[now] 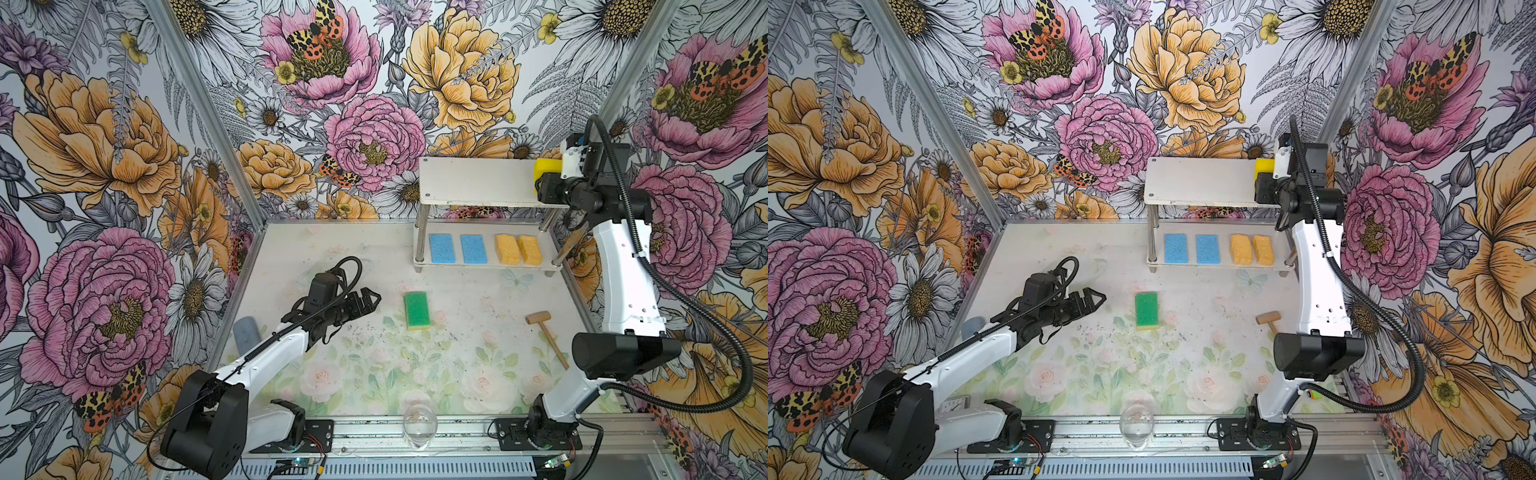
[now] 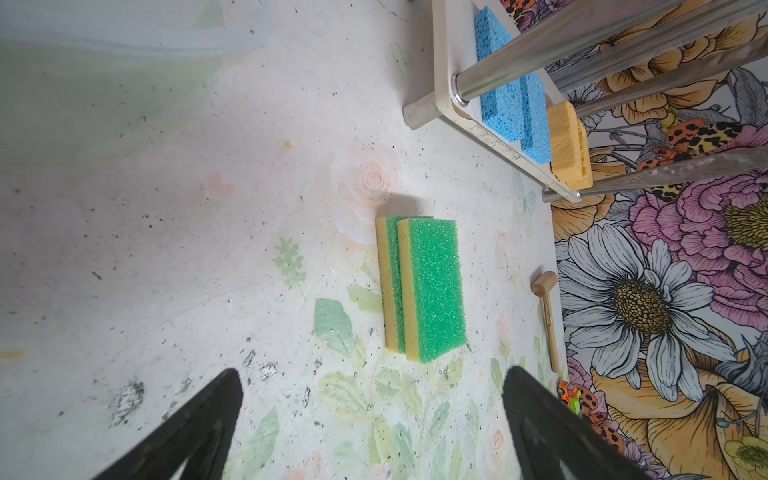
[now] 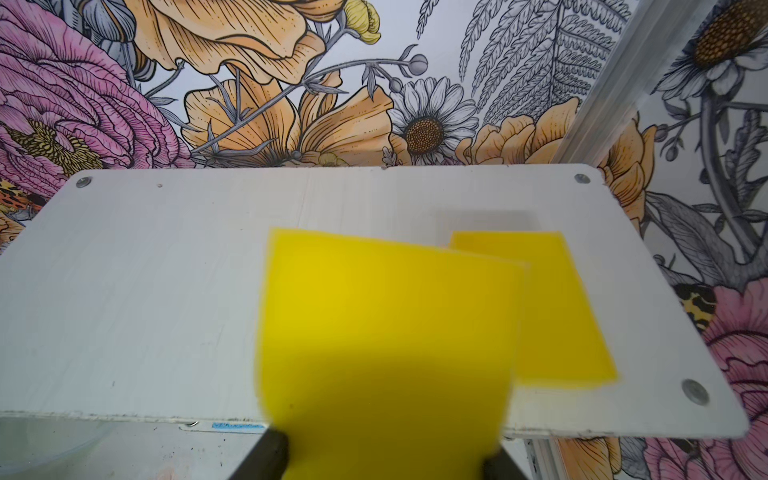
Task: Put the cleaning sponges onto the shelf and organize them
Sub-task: 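Lower the sponge onto the top shelf beside the first yellow sponge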
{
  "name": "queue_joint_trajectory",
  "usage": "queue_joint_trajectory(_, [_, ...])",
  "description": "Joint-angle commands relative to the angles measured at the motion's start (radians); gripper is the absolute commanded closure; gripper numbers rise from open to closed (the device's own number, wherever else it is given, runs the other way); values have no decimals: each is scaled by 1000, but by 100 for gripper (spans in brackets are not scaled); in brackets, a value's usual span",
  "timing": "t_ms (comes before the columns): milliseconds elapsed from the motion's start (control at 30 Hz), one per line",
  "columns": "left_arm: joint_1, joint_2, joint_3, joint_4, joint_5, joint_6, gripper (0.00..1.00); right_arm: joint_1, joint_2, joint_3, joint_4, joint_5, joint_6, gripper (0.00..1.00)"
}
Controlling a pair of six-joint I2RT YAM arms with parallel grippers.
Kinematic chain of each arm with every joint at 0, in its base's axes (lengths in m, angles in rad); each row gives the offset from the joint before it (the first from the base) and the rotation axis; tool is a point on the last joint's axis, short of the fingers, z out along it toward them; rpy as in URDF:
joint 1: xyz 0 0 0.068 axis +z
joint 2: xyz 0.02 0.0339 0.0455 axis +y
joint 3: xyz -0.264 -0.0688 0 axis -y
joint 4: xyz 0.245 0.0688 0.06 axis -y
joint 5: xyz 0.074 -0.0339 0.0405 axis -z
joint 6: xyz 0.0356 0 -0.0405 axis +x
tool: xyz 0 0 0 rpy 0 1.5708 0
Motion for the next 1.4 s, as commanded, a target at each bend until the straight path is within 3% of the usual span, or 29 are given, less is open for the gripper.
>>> queue_joint_trajectory(0, [9, -25, -5, -9, -7, 2, 1, -12, 34, 66, -21, -43, -12, 46])
queue_joint_trajectory(567, [11, 4, 9, 0, -1, -1, 1, -23, 132, 87, -29, -60, -16, 46])
queue_joint_trajectory(1367, [7, 41, 27, 12, 8, 6, 1, -22, 161, 105, -25, -51, -4, 31])
